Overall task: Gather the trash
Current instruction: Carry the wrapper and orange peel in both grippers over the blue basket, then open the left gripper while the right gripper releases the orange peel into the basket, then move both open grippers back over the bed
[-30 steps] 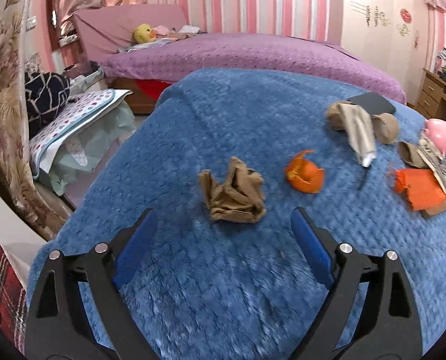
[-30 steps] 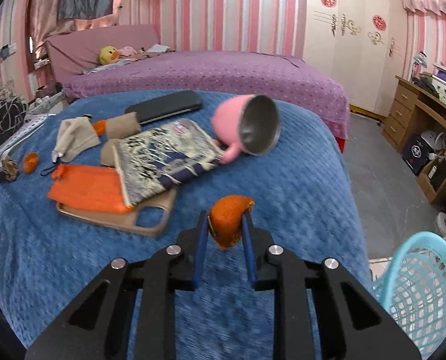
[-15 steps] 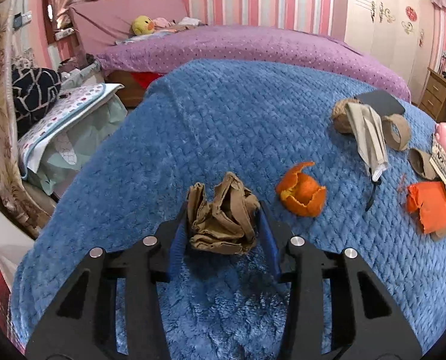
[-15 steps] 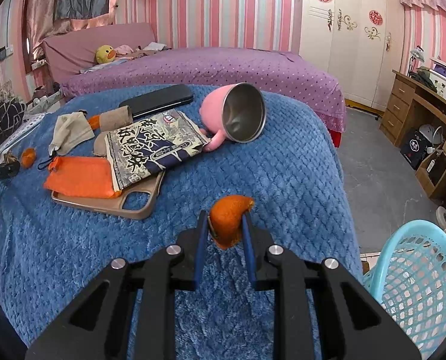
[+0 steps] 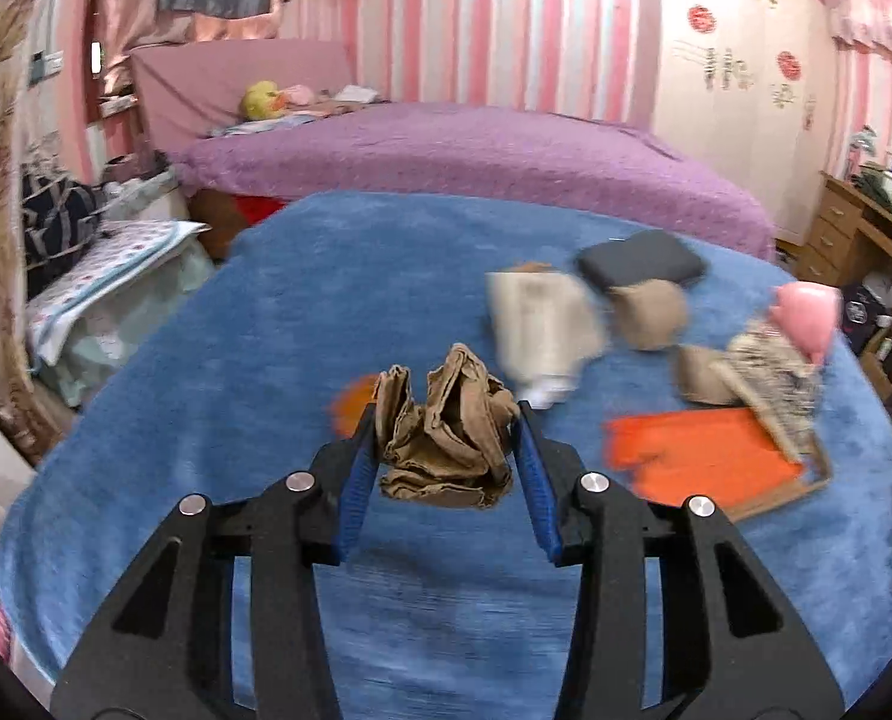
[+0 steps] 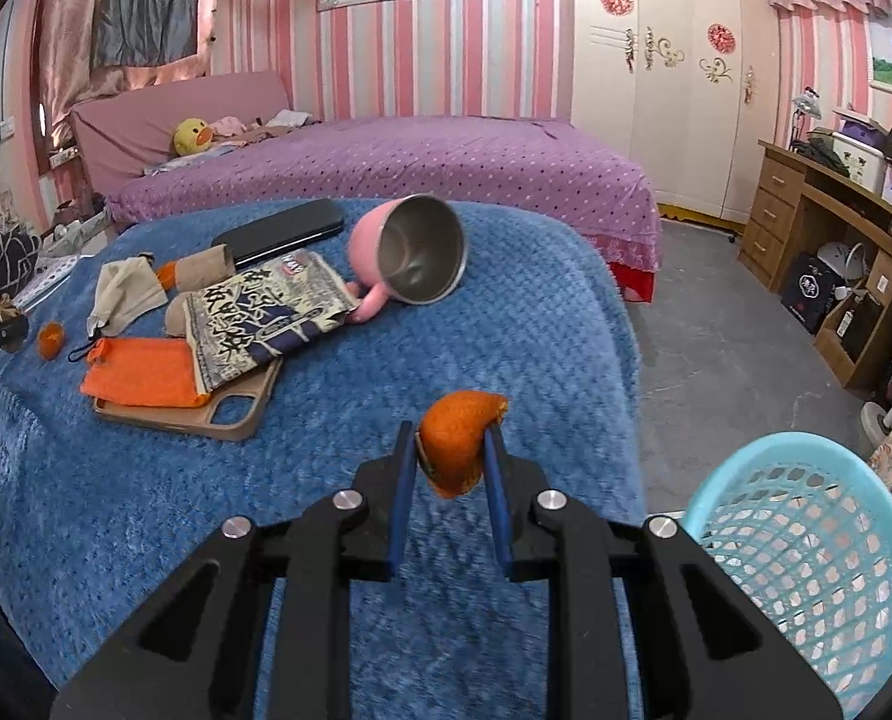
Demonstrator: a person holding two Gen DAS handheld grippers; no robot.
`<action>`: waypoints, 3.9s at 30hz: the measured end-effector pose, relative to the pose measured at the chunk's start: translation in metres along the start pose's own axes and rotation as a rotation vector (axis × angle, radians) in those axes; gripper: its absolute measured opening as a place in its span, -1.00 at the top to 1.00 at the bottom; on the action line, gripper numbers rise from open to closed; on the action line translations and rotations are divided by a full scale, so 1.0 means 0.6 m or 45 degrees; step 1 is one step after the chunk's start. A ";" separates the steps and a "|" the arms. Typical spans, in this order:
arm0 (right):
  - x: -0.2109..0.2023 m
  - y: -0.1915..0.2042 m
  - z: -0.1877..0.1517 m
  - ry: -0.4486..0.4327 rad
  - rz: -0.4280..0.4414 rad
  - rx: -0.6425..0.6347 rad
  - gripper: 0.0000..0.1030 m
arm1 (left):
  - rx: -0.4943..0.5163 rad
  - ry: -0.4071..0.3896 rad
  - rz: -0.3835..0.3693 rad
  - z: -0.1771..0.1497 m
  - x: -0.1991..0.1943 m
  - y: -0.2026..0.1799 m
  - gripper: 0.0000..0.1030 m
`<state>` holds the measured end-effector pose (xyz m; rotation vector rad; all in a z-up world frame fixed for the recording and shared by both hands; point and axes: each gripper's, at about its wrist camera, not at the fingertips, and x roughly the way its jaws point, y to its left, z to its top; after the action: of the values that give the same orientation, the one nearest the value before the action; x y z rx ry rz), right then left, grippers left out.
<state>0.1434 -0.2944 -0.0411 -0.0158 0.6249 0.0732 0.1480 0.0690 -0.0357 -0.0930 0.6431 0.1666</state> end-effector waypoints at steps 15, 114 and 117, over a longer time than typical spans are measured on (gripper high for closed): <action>-0.045 -0.108 -0.022 -0.030 -0.115 0.071 0.56 | 0.235 0.007 -0.231 -0.060 -0.028 -0.255 0.17; -0.043 -0.153 -0.004 -0.111 -0.299 0.270 -0.91 | 0.291 -0.040 -0.259 -0.033 -0.075 -0.287 -0.89; -0.034 -0.127 0.001 -0.103 -0.290 0.245 -0.91 | 0.239 -0.028 -0.219 -0.029 -0.057 -0.239 -0.89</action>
<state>0.1329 -0.3718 -0.0293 0.1012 0.5439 -0.2056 0.1373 -0.0786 -0.0240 0.0342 0.6231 -0.0589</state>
